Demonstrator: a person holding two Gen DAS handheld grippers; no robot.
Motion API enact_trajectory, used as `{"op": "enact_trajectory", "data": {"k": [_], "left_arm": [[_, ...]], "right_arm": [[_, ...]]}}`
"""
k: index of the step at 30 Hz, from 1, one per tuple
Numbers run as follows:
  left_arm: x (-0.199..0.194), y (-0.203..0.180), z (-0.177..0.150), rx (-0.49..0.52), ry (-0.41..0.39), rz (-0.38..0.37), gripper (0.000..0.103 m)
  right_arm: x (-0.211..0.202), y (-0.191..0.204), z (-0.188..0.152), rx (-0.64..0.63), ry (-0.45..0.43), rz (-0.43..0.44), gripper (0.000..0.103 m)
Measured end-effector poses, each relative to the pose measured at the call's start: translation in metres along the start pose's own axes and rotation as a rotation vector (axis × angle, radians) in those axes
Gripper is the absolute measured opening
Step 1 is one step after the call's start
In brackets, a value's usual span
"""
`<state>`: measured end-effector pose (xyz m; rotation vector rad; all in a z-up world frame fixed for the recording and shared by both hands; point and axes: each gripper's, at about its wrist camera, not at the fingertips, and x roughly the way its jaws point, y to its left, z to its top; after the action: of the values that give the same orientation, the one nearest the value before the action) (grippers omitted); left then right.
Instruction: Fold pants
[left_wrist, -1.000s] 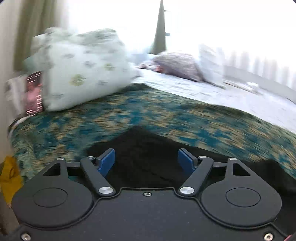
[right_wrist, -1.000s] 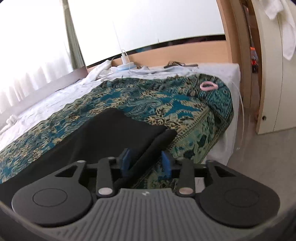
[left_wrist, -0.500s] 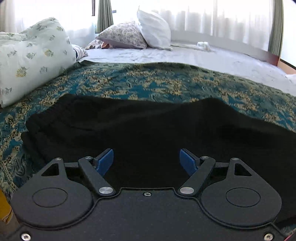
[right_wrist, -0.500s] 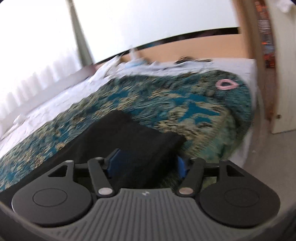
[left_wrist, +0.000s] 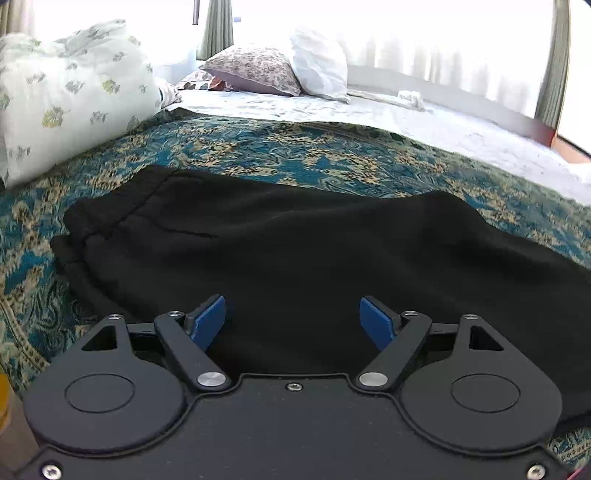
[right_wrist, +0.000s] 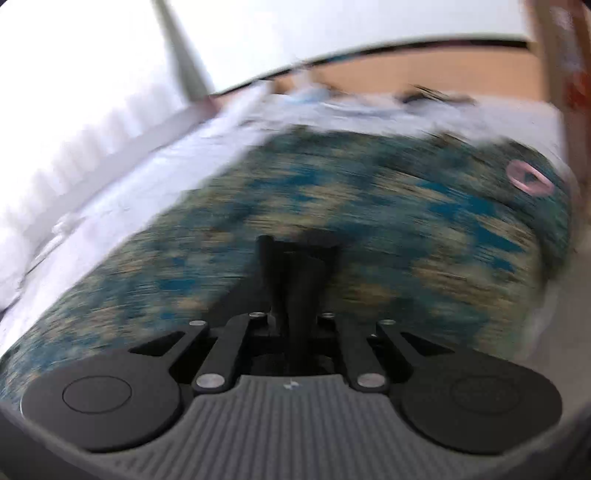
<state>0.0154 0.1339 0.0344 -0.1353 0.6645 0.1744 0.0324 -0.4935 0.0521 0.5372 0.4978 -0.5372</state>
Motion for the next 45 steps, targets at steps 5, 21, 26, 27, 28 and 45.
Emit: {"op": "enact_trajectory", "data": {"k": [5,21,26,27,28,45], "left_arm": [[-0.008,0.021,-0.004,-0.052,-0.024,-0.026,0.079],[-0.02,0.061,-0.01,-0.124,-0.028,-0.074,0.08],[-0.024,0.043,-0.007,-0.103,-0.027,-0.156,0.081],[-0.025,0.038,-0.007,-0.093,-0.027,-0.171,0.081],[-0.026,0.032,-0.007,-0.084,-0.024,-0.184,0.081],[-0.02,-0.031,-0.005,-0.096,0.088,-0.317,0.088]], "right_arm": [[-0.022,0.17,-0.045,-0.349,0.047,0.29,0.008],[-0.115,0.328,-0.27,-1.082,0.289,0.741,0.068],[-0.114,0.297,-0.242,-1.032,0.234,0.682,0.075],[-0.113,0.29,-0.238,-1.026,0.212,0.651,0.075],[-0.113,0.284,-0.235,-1.022,0.194,0.622,0.075],[-0.134,0.225,-0.26,-0.963,0.066,0.614,0.09]]}}
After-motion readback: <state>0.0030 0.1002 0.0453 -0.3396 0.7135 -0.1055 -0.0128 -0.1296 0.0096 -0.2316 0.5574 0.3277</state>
